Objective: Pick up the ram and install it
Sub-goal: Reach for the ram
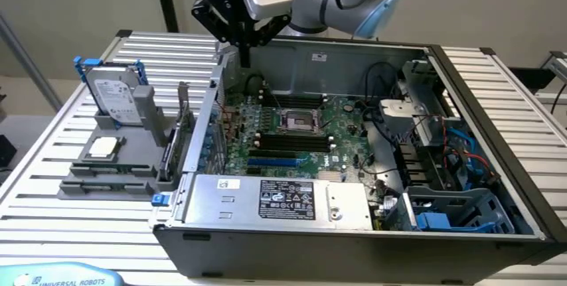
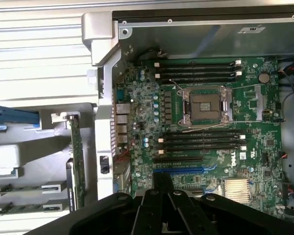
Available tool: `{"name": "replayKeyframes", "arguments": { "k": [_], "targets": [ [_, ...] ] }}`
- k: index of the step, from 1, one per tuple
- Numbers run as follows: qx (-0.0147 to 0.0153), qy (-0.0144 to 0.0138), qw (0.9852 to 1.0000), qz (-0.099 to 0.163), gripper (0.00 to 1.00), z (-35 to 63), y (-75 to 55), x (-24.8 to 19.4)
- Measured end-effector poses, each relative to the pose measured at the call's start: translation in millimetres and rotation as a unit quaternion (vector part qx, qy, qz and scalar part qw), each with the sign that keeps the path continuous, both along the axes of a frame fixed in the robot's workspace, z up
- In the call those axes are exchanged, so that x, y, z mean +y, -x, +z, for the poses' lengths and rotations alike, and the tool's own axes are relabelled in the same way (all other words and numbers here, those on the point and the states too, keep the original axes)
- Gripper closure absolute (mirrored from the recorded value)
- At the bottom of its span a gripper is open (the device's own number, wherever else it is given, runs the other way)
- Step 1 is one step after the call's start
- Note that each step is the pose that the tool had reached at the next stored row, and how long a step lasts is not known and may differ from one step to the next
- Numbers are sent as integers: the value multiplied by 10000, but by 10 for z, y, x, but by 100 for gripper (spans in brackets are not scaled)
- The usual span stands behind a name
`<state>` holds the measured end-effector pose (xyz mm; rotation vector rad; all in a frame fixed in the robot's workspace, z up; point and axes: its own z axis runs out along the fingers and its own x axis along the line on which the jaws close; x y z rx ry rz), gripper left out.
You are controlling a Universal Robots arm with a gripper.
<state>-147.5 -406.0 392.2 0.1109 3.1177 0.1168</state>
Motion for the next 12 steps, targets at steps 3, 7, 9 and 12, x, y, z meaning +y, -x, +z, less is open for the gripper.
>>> {"name": "replayKeyframes", "arguments": {
  "k": [3, 7, 9, 12],
  "targets": [
    [0, 0, 10000, 0, 89, -3, 136, -35],
    [0, 0, 10000, 0, 89, -8, 319, -74],
    [0, 0, 10000, 0, 89, -13, 410, -91],
    [0, 0, 10000, 0, 89, -21, 545, -114]
  ]
}}
